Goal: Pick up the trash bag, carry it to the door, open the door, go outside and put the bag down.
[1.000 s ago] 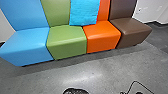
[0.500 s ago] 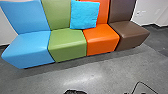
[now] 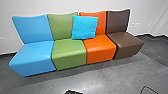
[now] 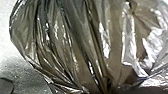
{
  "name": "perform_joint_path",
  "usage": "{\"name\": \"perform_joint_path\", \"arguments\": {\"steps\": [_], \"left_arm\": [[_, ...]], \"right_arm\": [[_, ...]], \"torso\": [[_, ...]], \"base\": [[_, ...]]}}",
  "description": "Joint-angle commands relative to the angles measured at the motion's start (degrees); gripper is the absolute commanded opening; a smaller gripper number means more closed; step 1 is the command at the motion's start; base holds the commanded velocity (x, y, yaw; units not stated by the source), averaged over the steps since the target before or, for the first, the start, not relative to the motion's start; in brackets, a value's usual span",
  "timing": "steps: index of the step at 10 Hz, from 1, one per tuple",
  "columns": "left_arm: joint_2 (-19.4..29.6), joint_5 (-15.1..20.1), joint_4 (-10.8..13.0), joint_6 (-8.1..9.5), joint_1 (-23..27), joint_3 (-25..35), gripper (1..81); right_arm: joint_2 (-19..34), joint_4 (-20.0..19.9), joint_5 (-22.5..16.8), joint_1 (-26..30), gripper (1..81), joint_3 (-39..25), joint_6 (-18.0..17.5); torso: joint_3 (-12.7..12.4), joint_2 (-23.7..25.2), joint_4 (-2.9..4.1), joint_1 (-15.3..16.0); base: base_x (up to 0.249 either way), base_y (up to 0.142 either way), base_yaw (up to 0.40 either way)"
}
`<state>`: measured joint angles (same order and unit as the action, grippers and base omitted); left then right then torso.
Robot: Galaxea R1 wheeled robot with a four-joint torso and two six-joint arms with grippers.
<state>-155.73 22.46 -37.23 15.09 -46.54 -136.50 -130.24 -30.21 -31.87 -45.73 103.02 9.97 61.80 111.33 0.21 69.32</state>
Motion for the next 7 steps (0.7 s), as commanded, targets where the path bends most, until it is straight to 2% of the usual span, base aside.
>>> {"name": "perform_joint_path", "arguments": {"steps": [1,3,5,7], "left_arm": [[7.3,4.5,-0.1,-5.33,2.3,4.3,1.0],[10.9,4.5,-0.2,-7.52,0.5,5.1,1.0],[14.8,4.4,-0.2,-9.82,-0.4,8.9,1.0],[18.5,4.4,-0.2,-14.45,-1.5,13.7,1.0]], "right_arm": [[3.2,-1.9,-3.4,1.6,81.1,-1.5,0.2],[3.4,-1.9,-2.1,-1.1,81.1,-1.4,0.6],[3.5,-1.8,0.0,-4.2,81.1,-1.1,0.7],[3.7,-1.9,1.1,-6.7,81.1,-1.3,0.8]], "torso": [[-5.5,-5.7,0.0,-3.6],[-9.2,-9.4,0.0,-6.1],[-13.2,-13.4,0.0,-8.7],[-17.3,-17.4,0.0,-11.4]], "base": [[0.0,0.0,0.0],[0.0,0.0,0.0],[0.0,0.0,0.0],[0.0,0.0,0.0]]}}
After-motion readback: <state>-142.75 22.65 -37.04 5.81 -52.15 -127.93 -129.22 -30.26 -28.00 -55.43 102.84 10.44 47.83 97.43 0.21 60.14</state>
